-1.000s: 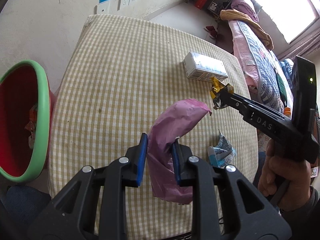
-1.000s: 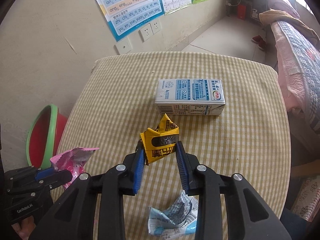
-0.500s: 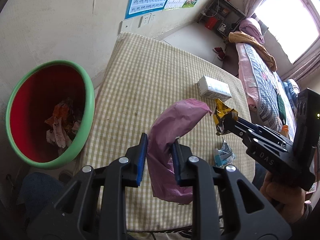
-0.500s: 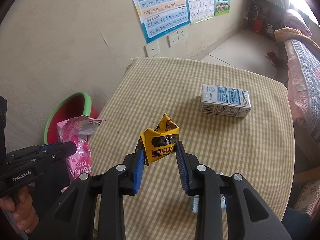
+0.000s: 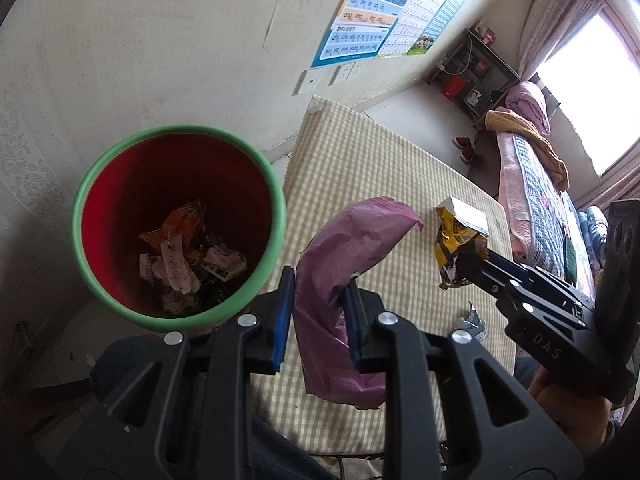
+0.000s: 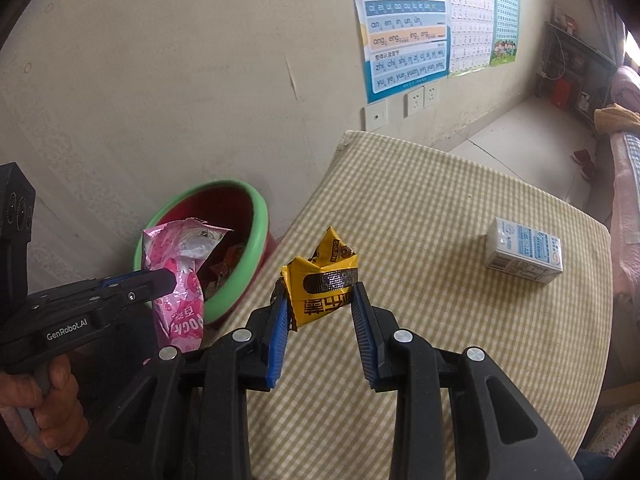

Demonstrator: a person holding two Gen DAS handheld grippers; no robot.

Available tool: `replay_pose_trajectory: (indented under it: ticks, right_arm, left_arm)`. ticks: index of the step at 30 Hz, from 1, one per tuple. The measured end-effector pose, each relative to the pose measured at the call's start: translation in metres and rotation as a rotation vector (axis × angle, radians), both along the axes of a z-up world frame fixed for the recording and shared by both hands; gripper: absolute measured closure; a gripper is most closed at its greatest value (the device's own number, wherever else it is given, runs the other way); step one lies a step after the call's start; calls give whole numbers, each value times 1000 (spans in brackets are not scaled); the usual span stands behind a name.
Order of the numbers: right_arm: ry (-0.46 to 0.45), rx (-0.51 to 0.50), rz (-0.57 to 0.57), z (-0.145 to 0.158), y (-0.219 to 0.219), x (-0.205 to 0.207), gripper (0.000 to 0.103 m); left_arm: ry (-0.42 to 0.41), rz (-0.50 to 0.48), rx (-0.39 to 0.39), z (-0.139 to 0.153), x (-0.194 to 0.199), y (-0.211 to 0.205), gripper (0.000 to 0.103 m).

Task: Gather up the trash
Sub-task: 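Carry the pink bag and yellow wrapper over the bucket, then open both tools to drop the pink bag and yellow wrapper into the bucket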

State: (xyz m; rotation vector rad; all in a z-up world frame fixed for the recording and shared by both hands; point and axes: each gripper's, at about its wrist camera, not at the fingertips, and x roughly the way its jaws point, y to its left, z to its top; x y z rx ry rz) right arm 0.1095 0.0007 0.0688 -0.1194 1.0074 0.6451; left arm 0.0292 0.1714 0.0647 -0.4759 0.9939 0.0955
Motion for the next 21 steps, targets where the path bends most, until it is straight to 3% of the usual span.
replay_pose_trajectory:
  ticks: [21]
  right_arm:
    - [6, -2, 241, -6, 131, -5, 73]
  left_arm:
    - [3, 239, -13, -6, -29, 119, 80]
